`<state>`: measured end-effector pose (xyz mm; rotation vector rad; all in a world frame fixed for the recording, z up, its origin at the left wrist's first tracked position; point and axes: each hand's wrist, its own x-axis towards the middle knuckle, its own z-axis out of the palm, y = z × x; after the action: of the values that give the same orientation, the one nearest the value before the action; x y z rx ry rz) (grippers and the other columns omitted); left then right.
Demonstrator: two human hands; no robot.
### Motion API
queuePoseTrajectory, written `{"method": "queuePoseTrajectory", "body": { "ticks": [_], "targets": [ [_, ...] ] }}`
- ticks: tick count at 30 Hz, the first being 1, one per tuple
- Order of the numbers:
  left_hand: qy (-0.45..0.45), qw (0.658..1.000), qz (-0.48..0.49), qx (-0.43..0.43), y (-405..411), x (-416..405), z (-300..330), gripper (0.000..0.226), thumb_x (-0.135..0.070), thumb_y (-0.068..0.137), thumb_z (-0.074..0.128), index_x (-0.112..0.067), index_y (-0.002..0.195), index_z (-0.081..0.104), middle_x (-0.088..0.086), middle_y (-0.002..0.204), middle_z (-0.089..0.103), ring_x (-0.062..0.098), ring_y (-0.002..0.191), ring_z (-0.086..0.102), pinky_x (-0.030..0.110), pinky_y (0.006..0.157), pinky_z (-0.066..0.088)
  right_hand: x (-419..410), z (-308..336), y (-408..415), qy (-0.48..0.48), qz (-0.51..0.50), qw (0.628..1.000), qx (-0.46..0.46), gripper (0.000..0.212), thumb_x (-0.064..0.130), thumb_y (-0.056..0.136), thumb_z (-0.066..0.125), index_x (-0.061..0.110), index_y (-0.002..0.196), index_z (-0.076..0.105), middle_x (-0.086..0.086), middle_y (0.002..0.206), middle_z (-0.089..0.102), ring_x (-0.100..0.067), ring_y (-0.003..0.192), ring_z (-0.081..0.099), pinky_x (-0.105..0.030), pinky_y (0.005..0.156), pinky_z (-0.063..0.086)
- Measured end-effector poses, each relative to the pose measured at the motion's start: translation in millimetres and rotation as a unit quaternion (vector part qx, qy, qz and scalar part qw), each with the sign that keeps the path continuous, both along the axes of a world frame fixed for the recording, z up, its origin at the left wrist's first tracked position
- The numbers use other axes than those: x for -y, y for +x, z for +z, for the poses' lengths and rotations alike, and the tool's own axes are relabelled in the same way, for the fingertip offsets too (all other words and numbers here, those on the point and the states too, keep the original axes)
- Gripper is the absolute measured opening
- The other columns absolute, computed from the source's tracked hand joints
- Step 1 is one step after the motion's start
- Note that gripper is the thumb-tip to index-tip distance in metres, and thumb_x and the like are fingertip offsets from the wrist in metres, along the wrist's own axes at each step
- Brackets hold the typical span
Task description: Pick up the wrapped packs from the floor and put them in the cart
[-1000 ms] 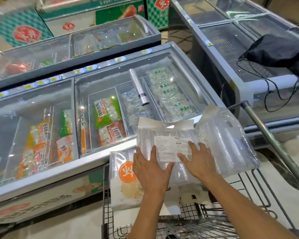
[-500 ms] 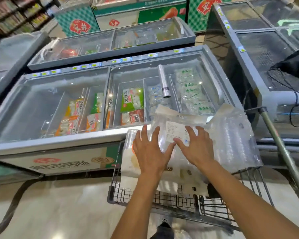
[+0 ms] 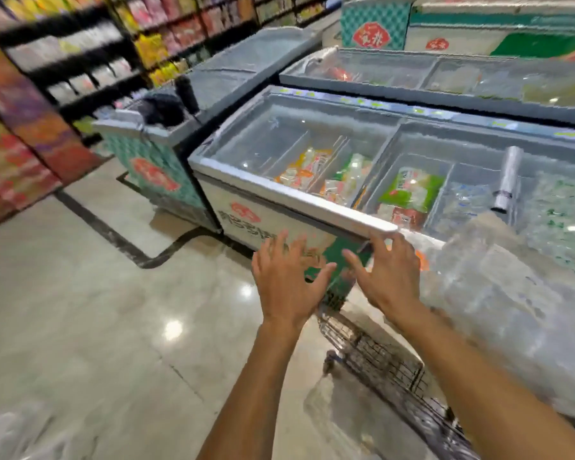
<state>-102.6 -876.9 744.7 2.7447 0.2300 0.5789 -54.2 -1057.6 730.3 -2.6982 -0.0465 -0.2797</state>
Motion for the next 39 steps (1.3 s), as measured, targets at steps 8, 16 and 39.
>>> {"method": "queuePoseTrajectory", "body": {
  "ticks": [8,16,39],
  "targets": [
    [-0.028,0.969,0.243,0.026,-176.9,-234.5,-13.0,0.068,-0.076,0.085,0.055,-0.033,0.136,0.061,-0.002,0.152,0.051,0.027,0.141,0.04,0.05,0.113,0.035,-280.2,-0.7,-90.8,0.039,0.228,0.971,0.057,0.064,0.068,0.095,0.046,0.015,0.13,0.059,-0.018,0.123,0.056,-0.037,0.111,0.052,-0.049,0.094,0.045],
    [-0.051,0.894,0.445,0.016,-364.8,-389.4,-51.8,0.068,-0.076,0.083,0.054,-0.031,0.134,0.063,-0.005,0.148,0.054,0.026,0.138,0.043,0.049,0.109,0.038,-505.2,-36.3,-226.7,0.018,0.404,0.914,0.029,0.065,0.071,0.094,0.046,0.02,0.134,0.056,-0.018,0.132,0.056,-0.035,0.115,0.055,-0.049,0.095,0.047],
    [-0.196,0.703,0.681,-0.061,-515.3,-806.7,-274.4,0.068,-0.067,0.085,0.062,-0.024,0.137,0.061,0.0,0.148,0.053,0.025,0.136,0.045,0.042,0.108,0.038,-1051.9,-258.5,-325.4,-0.063,0.639,0.766,-0.038,0.066,0.07,0.09,0.047,0.016,0.126,0.06,-0.016,0.124,0.057,-0.038,0.107,0.057,-0.049,0.098,0.038]
  ]
}}
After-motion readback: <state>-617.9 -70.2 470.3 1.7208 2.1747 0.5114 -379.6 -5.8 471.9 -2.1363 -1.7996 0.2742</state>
